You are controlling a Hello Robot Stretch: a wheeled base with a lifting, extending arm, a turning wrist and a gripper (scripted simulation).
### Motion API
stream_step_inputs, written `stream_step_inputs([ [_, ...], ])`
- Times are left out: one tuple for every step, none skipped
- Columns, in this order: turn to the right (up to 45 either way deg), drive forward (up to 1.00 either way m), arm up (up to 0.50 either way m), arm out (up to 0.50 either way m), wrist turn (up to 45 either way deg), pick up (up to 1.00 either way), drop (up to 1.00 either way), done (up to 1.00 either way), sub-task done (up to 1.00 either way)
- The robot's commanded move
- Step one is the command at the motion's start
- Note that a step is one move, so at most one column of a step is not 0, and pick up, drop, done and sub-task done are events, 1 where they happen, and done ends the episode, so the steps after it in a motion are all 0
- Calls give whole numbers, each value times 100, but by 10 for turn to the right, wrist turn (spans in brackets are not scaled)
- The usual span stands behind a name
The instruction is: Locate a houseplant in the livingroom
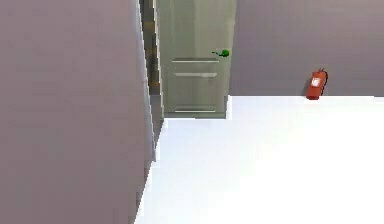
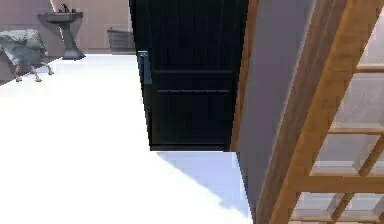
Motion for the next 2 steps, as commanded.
stream_step_inputs([
  [0, 100, 0, 0, 0, 0, 0, 0, 0],
  [30, 0, 0, 0, 0, 0, 0, 0, 0],
])
